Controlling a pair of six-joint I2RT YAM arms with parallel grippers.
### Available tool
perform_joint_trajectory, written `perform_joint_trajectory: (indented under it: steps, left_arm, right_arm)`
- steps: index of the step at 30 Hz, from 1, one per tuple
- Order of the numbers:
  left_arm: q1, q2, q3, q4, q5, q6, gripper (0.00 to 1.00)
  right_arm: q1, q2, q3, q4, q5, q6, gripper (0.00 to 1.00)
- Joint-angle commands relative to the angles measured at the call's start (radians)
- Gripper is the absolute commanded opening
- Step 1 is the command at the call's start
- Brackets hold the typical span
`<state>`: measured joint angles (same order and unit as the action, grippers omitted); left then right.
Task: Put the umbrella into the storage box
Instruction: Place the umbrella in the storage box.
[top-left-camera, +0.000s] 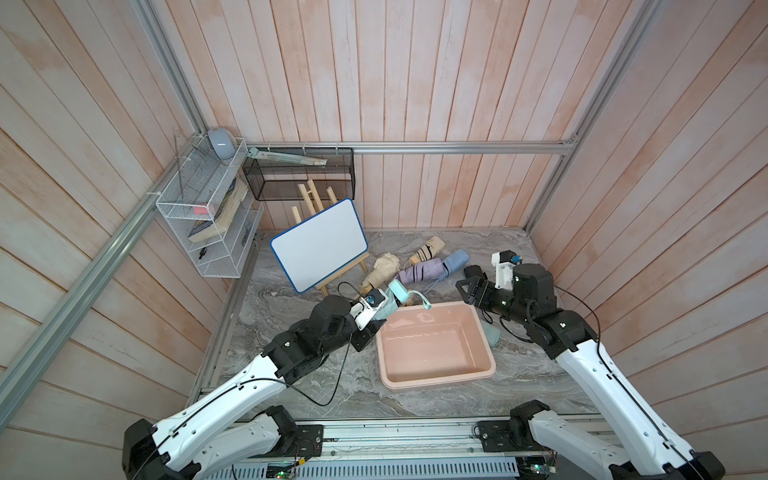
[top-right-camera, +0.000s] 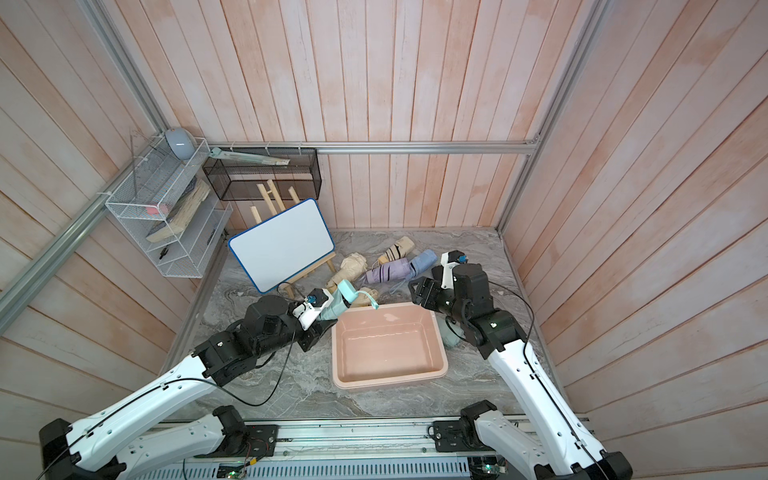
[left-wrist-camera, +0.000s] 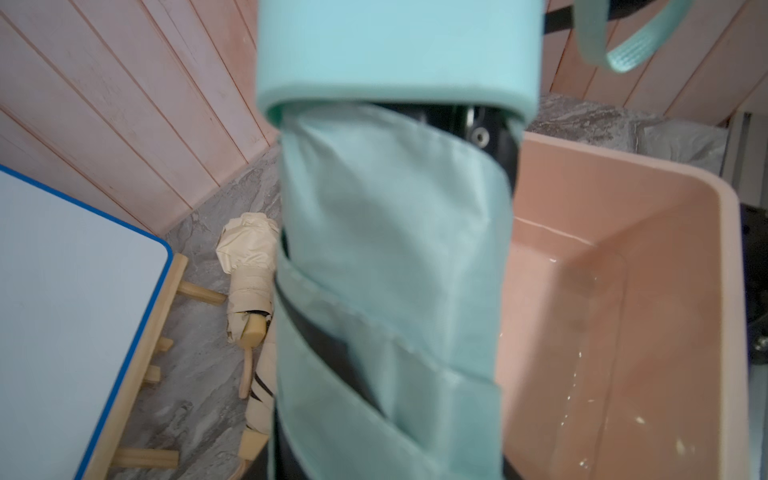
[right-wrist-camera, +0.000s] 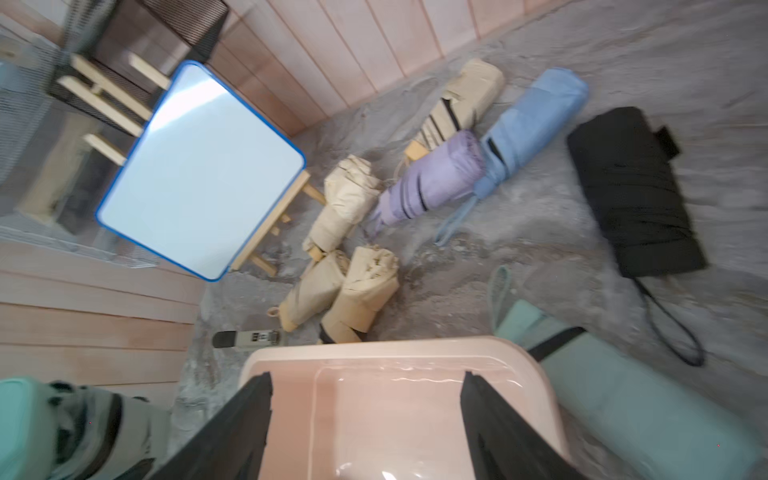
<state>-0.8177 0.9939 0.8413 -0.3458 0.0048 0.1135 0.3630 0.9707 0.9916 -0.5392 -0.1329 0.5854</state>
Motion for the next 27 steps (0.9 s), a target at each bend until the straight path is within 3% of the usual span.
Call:
perform_joint_trajectory:
  steps: [1,8,12,15,20,27]
  left_arm:
    - [-0.069,0.052,0.071,0.07,-0.075,-0.361,0.0]
    - [-0.268,0.166,0.209,-0.077,-0.315,-0.86,0.0]
    - [-0.36,0.276,0.318,-0.194,-0.392,-1.061,0.0]
    - [-0.37,0.365,0.394,-0.297,-0.388,-1.199,0.0]
    - [-0.386,0.49,0.483,-0.465,-0.368,-1.387,0.0]
    - [-0.402,0.599,0.541,-0.517,-0.363,-1.458,0.0]
  right_arm:
    - [-0.027,0.037,0.052,-0.209,0.207,-0.146,0.8]
    - [-0.094,0.073,0.088,-0.31,0.07,-0.176,0.8]
    - [-0.122,0.076,0.056,-0.348,-0.004,-0.171,0.81]
    - [-0.156,0.052,0.006,-0.316,-0.076,-0.147,0.81]
    - [-0.196,0.039,-0.011,-0.304,-0.11,-0.12,0.8]
    - [-0.212,-0.02,-0.065,-0.289,-0.182,-0.056,0.8]
